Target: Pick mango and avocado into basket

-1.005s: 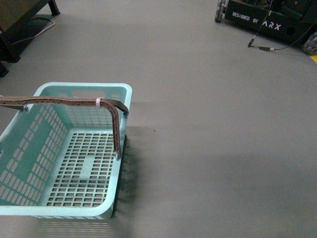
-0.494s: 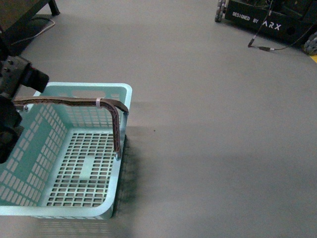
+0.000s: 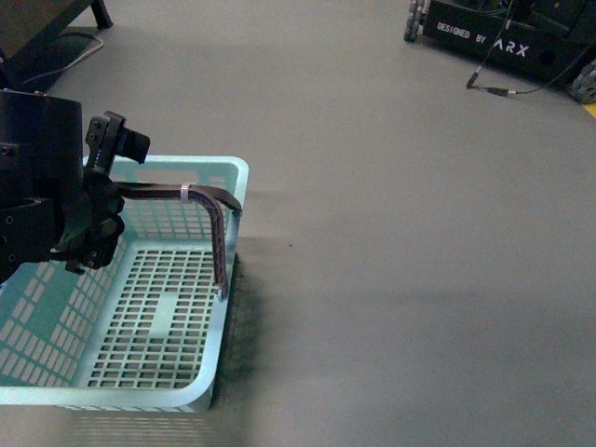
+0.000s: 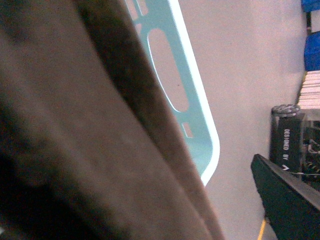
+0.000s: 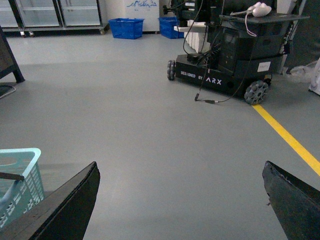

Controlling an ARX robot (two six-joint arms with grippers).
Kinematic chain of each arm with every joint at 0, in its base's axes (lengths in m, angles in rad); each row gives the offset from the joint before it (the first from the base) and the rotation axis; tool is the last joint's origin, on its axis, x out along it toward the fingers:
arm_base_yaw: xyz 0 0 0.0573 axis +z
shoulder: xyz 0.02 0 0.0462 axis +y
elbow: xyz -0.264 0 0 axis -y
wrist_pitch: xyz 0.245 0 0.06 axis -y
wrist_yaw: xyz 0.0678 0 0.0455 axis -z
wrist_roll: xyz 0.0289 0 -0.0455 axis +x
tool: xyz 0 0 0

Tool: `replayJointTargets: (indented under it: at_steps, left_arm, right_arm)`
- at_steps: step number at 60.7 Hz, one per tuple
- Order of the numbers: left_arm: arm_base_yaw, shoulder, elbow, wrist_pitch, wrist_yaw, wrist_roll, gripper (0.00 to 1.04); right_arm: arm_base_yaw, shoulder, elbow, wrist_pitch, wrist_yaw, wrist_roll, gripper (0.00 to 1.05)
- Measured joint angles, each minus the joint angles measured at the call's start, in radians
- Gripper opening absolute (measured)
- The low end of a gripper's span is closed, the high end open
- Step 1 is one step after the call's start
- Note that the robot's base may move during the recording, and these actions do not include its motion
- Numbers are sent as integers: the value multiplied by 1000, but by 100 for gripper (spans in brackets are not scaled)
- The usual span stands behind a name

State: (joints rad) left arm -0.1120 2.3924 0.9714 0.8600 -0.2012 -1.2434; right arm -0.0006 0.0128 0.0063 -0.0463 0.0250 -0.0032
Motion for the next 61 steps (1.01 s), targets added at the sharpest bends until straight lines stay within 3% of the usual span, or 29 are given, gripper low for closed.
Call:
replayJointTargets:
  at_steps: [9,27,47,61]
  left_arm:
    - [11,15,37,89,-4,-78,55]
    - [39,-72,23,29,18,-200,8]
    - [98,-536,-126,-309,13,-173,6]
    - [118,-837,-175,-565,21,-252,6]
  right_arm:
    - [0,0,0,0,0,0,97]
    - [0,0,0,0,0,0,97]
    - [0,0,0,0,0,0,97]
    - [0,0,0,0,0,0,97]
